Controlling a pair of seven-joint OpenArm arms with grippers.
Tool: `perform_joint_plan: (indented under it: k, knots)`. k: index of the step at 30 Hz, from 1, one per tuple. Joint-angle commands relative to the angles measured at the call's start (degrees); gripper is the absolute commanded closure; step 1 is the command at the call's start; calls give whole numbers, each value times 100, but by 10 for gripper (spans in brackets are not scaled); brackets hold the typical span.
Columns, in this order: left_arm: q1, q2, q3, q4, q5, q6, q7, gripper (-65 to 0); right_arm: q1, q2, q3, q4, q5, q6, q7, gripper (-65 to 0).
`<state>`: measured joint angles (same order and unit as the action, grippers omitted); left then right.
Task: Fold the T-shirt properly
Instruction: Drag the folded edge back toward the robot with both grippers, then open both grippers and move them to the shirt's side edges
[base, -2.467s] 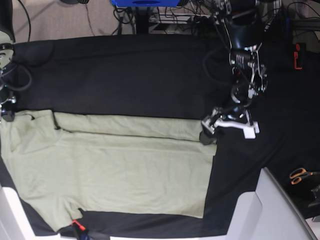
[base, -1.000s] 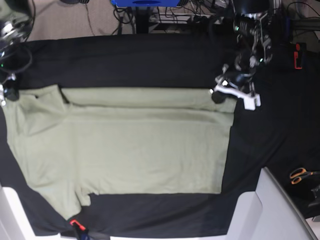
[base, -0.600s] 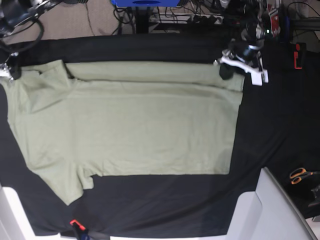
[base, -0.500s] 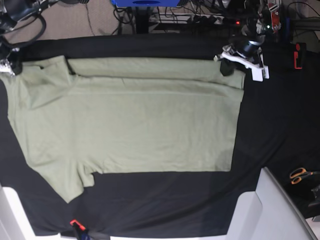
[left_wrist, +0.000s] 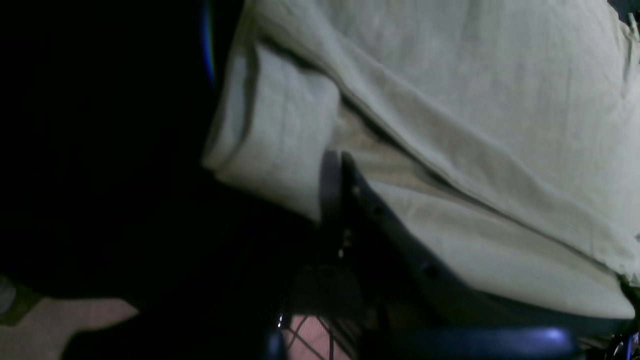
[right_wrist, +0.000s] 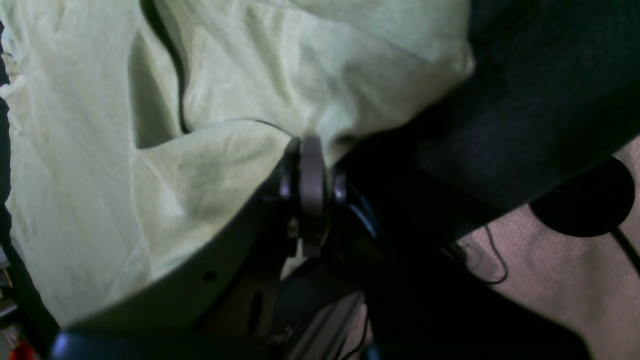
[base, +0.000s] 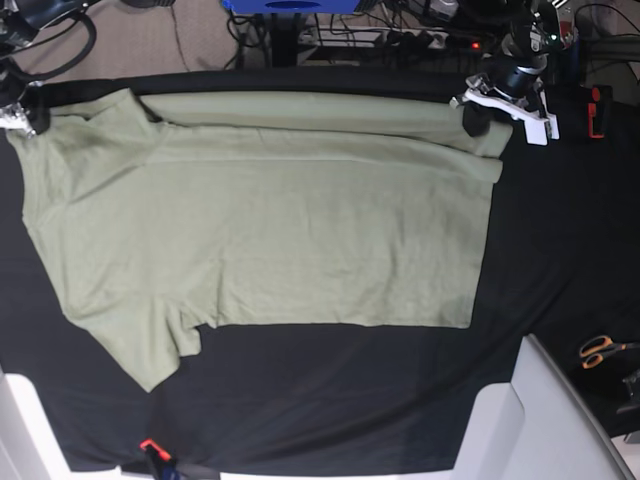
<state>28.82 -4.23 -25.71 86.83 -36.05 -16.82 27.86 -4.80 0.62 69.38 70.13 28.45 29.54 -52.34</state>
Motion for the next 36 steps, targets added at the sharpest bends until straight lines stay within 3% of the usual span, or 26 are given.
perform_joint_plan:
  k: [1,11,16,18,19,23,25,27,29,32,36]
  knots:
    - [50,-39,-44,78,-21,34,-153,0,-70,92,46,192,78,-5,130,0]
    - [270,23,-53,95,-39,34,-161,0,-193,-383,29,789,78,-48,130,0]
    - [270,67,-88,87,-21,34,-161,0,-210,-410,37,895,78,-48,130,-6]
    - [270,76,-79,78,-21,34,-153,0,-254,-410,37,895,78,-48,130,-69]
    - [270,76,-79,78,-21,34,-153,0,-298,-410,37,904,78,-48,130,-131]
    - [402,84,-114,104,-21,34,-170,-288,-386,-418,55,1027,87,-5,139,-476]
    - [428,58,-114,104,-30,34,-179,-408,-413,-427,55,1150,87,-5,174,-561]
    - [428,49,-255,60,-21,34,-188,-515,-413,-427,55,1273,87,-48,183,-554]
    - [419,93,-730,60,-21,34,-188,-563,-404,-427,178,1431,87,-48,183,-527]
    - [226,76,-1530,113,-21,34,-170,-564,-246,-339,327,1695,52,-48,183,-513]
    - [-187,-241,-2286,342,-12,34,-153,-564,124,364,-51,1528,52,-5,192,-513]
